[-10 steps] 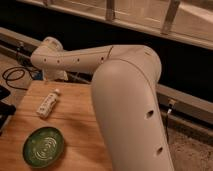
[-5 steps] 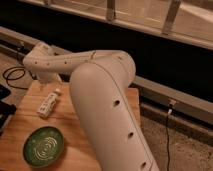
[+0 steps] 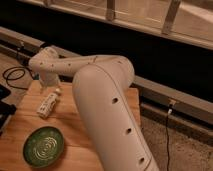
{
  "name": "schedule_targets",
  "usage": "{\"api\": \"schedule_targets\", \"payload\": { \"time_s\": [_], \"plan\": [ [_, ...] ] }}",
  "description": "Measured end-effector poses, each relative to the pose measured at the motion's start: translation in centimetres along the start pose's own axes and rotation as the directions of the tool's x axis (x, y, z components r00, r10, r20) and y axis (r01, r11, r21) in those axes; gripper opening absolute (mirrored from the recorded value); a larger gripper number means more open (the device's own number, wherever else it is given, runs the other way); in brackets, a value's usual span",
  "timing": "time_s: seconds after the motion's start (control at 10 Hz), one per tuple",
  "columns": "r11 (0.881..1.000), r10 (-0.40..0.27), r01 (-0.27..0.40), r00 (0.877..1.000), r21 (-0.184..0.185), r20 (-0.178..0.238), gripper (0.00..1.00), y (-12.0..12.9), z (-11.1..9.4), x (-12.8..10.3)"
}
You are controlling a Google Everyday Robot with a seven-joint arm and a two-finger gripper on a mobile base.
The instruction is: Place the bottle in the ceramic bowl
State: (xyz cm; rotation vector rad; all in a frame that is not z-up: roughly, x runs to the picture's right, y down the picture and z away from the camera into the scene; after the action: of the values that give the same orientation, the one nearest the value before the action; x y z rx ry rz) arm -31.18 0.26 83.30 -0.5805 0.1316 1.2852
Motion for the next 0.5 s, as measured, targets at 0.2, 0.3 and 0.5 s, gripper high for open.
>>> {"api": "schedule_targets", "payload": {
  "time_s": [0.2, 0.3, 0.5],
  "plan": [
    [1.0, -0.012, 0.012, 1.0, -0.005, -0.01, 0.65, 0.7, 0.2, 0.1],
    [1.0, -0.027, 0.027, 0.999, -0.006, -0.028, 0.65, 0.9, 0.8, 0.1],
    [0.998, -0.059, 0.058, 0.995, -0.024, -0.076, 0.65, 3.2, 3.7, 0.1]
  ]
}}
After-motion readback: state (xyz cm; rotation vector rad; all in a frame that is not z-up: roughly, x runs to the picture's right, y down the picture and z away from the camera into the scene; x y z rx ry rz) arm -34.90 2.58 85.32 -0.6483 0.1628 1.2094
